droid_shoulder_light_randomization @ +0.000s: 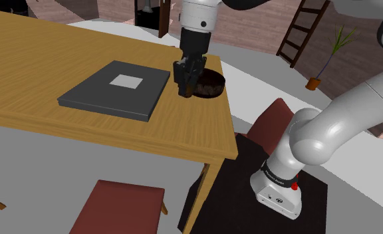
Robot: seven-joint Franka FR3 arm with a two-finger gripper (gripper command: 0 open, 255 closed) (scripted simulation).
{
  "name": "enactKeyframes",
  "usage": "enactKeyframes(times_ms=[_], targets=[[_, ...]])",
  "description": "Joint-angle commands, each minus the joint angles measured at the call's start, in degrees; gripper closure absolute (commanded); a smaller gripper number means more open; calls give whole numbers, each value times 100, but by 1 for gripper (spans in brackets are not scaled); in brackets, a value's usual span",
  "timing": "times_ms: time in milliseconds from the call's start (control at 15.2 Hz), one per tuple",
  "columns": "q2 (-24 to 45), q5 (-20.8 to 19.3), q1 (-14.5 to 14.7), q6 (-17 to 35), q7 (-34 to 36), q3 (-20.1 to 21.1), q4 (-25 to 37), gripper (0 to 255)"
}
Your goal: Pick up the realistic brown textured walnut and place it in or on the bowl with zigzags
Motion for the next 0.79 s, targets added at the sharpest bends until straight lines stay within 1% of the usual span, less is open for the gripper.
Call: enactKeyframes(times_ms=[0,726], targets=[[19,-15,-8,-158,14,-12,174,255],[176,-86,-47,-988,97,-63,1160,255]])
